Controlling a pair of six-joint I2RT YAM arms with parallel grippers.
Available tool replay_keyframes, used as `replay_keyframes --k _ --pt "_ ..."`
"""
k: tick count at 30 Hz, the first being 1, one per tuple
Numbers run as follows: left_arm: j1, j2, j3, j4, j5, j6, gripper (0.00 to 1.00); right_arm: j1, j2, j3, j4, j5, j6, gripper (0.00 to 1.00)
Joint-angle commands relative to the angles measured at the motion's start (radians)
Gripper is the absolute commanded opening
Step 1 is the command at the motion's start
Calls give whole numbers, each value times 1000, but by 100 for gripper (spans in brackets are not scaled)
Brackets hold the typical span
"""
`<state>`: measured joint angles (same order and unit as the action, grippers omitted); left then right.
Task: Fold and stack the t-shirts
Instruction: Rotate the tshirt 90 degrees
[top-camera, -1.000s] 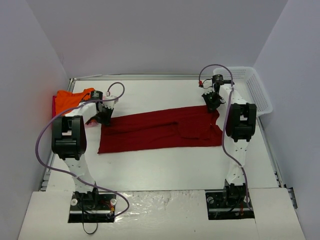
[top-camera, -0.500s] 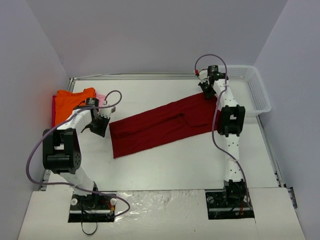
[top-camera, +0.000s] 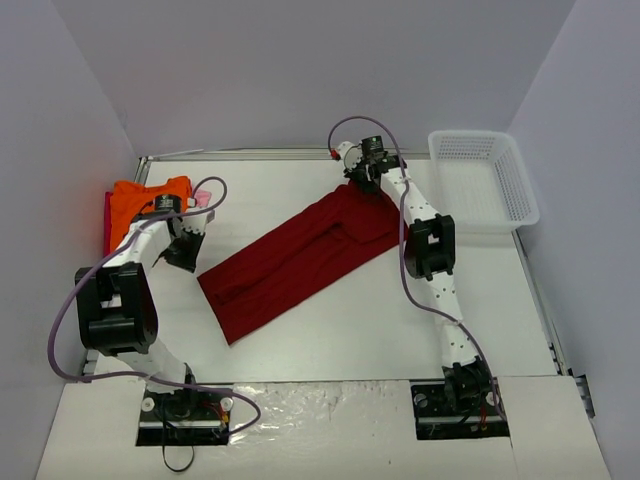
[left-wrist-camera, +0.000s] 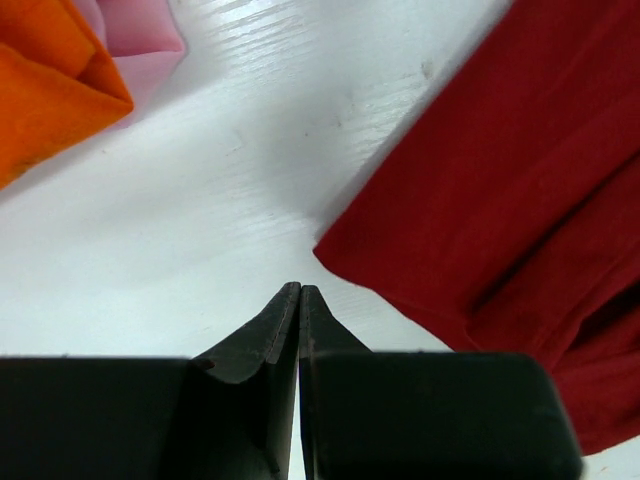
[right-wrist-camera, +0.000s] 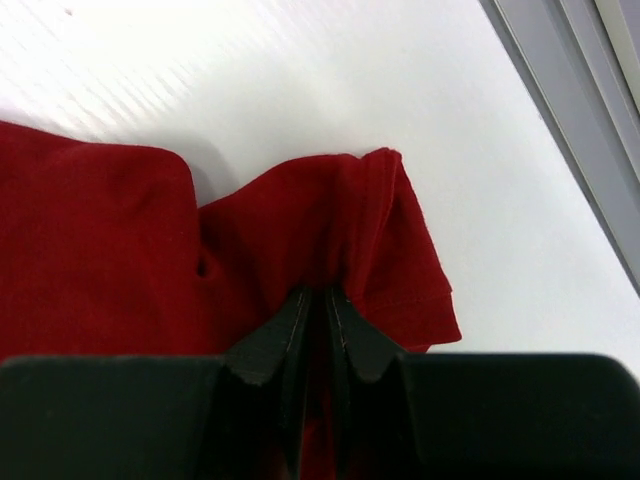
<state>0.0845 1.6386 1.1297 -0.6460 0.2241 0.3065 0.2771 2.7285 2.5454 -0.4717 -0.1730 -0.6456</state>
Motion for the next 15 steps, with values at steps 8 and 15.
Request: replay_keyframes --k 8,15 --pt "27 -17 33 -7 -35 16 2 16 42 -31 -4 -210 -138 11" --pt "37 29 47 -9 -52 19 2 40 137 111 16 -209 -166 12"
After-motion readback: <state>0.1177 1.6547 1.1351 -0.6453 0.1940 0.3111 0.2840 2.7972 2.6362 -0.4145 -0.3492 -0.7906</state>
